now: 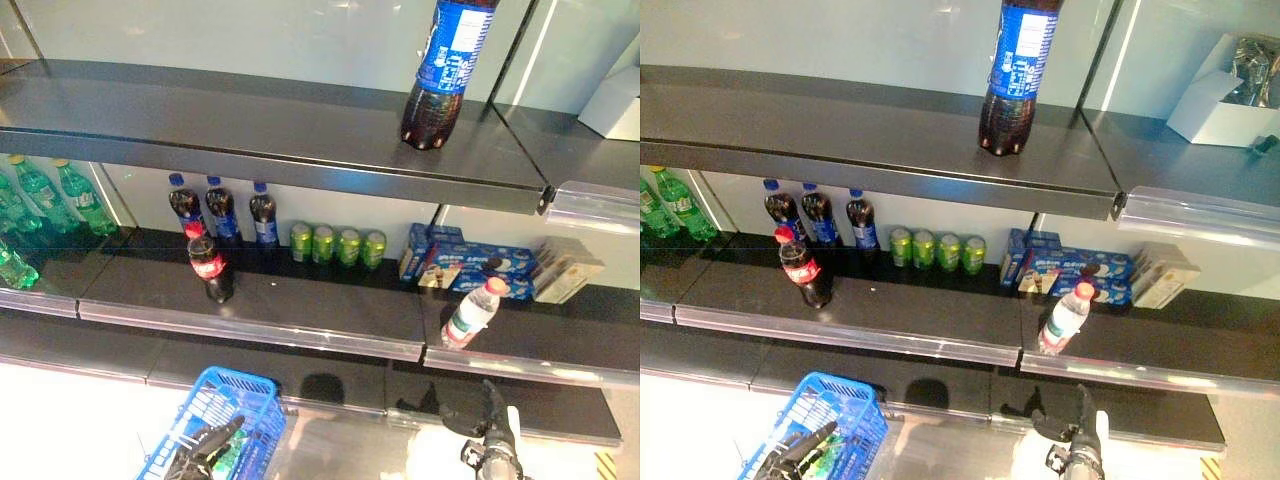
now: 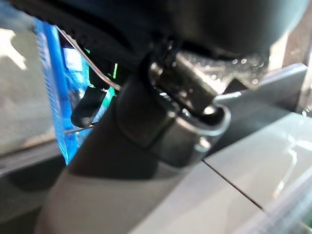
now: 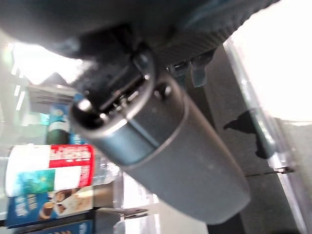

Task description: Pick up the drink and place into the basket.

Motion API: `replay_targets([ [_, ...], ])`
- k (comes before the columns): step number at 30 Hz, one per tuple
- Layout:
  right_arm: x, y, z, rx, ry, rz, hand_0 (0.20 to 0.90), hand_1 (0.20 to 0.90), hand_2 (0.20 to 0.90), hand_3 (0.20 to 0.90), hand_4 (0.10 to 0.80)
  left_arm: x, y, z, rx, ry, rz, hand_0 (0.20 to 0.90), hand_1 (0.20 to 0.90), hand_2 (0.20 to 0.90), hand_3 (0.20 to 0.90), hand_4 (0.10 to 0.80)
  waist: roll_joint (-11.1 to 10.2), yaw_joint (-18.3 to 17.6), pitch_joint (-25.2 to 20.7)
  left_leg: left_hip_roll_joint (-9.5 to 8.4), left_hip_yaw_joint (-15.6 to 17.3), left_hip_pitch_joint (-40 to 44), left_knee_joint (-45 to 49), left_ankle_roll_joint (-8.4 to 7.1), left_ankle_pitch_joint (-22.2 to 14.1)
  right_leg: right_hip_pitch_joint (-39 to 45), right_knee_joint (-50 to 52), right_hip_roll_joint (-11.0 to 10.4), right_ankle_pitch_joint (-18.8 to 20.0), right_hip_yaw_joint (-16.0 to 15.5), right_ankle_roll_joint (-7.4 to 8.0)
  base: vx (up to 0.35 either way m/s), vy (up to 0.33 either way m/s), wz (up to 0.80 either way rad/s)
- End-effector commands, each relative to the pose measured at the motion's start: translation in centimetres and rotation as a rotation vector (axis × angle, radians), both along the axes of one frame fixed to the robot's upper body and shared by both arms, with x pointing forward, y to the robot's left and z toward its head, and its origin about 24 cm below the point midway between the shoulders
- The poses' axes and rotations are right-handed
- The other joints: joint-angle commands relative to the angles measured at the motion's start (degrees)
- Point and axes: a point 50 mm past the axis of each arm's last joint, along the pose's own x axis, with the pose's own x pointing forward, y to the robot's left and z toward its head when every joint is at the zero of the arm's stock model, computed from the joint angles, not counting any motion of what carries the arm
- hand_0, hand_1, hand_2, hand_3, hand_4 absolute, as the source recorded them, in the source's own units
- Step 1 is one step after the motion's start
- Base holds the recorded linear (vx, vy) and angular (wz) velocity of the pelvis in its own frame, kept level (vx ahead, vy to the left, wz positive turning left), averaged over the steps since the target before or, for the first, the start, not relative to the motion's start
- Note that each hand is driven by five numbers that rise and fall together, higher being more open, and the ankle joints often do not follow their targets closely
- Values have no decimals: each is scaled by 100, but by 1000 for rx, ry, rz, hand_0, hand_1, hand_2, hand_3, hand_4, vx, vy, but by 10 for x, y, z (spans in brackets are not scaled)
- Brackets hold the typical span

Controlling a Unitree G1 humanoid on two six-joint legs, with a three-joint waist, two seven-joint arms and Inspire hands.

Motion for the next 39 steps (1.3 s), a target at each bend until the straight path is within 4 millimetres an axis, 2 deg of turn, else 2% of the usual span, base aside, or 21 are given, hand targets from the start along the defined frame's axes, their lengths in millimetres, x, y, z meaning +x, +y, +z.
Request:
replay_targets([
  [1, 25, -25, 17, -13, -122, 16, 900, 900, 900, 900, 800, 76, 42, 45, 146, -384, -33, 300, 300, 300, 200, 100, 483, 219, -277, -205, -156, 323, 45, 209, -625, -130, 91, 130, 373, -343, -137, 0, 0, 0],
  [4, 13, -23, 4, 68, -25, 29, 900, 900, 900, 900, 800, 67, 36, 36, 118, -314, -92, 300, 300, 300, 200, 100, 486, 263, -292, -203, -172, 329, 45, 202, -626, -109, 92, 144, 338, -389, -149, 0, 0, 0],
  [13, -20, -19, -19, 223, 195, 44, 900, 900, 900, 900, 800, 36, 24, 15, 66, -113, -244, 300, 300, 300, 200, 100, 460, 344, -278, -207, -198, 357, 45, 212, -627, -91, 174, 141, 312, -463, -151, 0, 0, 0],
  [21, -26, -16, -24, 270, 253, 44, 900, 900, 900, 900, 800, 27, 17, 9, 52, -44, -341, 300, 300, 300, 200, 100, 452, 406, -230, -203, -237, 378, 45, 215, -627, -68, 197, 153, 278, -512, -151, 0, 0, 0],
  [39, -33, -13, -28, 290, 300, 53, 900, 900, 900, 900, 800, 25, 15, 7, 50, -28, -358, 300, 300, 300, 200, 100, 437, 425, -191, -192, -265, 385, 45, 225, -628, -58, 215, 206, 198, -496, -173, 0, 0, 0],
])
